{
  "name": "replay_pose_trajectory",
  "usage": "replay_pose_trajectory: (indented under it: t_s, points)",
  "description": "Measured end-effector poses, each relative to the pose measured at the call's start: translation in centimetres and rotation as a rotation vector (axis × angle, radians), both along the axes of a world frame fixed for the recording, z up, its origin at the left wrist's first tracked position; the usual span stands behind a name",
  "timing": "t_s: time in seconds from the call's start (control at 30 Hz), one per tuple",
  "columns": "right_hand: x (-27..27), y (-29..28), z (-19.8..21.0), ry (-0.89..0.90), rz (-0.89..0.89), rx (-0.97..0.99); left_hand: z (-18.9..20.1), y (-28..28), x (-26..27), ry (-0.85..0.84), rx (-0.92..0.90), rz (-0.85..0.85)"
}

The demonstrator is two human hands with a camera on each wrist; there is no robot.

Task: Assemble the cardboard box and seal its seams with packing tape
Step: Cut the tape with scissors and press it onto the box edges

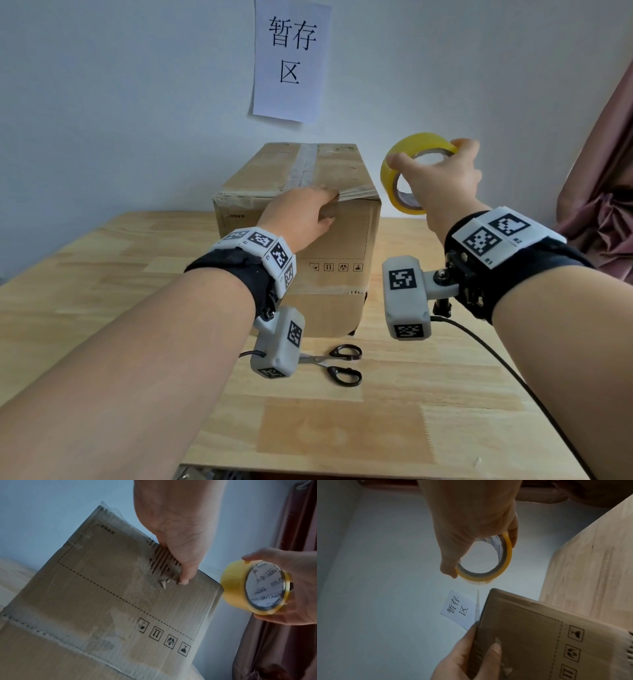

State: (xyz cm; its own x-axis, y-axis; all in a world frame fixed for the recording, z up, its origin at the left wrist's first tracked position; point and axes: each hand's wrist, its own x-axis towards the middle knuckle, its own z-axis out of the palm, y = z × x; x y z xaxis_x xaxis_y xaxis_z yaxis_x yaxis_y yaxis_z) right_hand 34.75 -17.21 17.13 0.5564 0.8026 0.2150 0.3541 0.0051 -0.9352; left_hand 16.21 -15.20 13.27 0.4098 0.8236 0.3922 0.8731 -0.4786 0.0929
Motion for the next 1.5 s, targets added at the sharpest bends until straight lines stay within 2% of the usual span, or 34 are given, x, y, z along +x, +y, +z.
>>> replay_pose_trajectory:
  t_s: [0.27, 0.47, 0.57, 0.7, 0.83, 0.93, 1.03, 1.17, 1.2, 1.27, 1.33, 1.37, 1.43, 1.5]
  points:
    - [2.1, -0.1, -3.4, 0.032, -0.035, -0.086, -0.2, 0.6, 0.6, 0.100, 0.004, 0.044]
    - [2.1, 0.2, -2.3, 0.038, -0.040, -0.076, 1.7, 0.2, 3.7, 0.408, -0.051, 0.149]
    - [2.5, 0.4, -1.6, -0.011, -0.025, -0.101, 2.4, 0.4, 5.4, 0.480, -0.116, 0.174]
    - [3.1, 0.5, -1.9, -0.029, -0.002, -0.129, 2.4, 0.3, 6.0, 0.469, -0.130, 0.194]
    - [3.2, 0.6, -2.6, -0.019, 0.010, -0.135, 1.5, 0.2, 5.4, 0.354, -0.051, 0.030]
    - [3.3, 0.9, -3.6, 0.019, 0.031, -0.138, 1.3, 0.8, 4.9, 0.270, -0.078, -0.019]
    - [3.3, 1.1, -4.9, 0.140, 0.058, -0.165, 1.1, 1.0, 4.8, 0.264, -0.074, -0.030]
    - [3.0, 0.9, -5.9, 0.406, 0.144, -0.275, 0.9, 1.1, 4.9, 0.273, -0.068, -0.007]
    - [2.9, 0.9, -6.0, 0.375, 0.131, -0.292, 0.8, 1.0, 4.9, 0.277, -0.066, -0.002]
    - [2.7, 0.8, -5.7, 0.087, 0.042, -0.194, 0.7, 1.0, 5.0, 0.283, -0.066, 0.005]
    - [1.9, 0.4, -4.5, -0.280, 0.009, 0.104, 0.9, 1.1, 4.9, 0.230, -0.083, 0.006]
    - [1.1, 0.2, -3.6, -0.428, 0.082, 0.215, 0.9, 1.1, 4.7, 0.197, -0.087, -0.008]
    - [-0.5, 0.3, -2.5, -0.683, 0.300, 0.191, 1.0, 0.9, 3.9, 0.186, -0.061, -0.030]
    - [-1.5, 0.7, -2.4, -0.878, 0.378, 0.033, 1.0, 0.4, 2.2, 0.197, -0.001, 0.004]
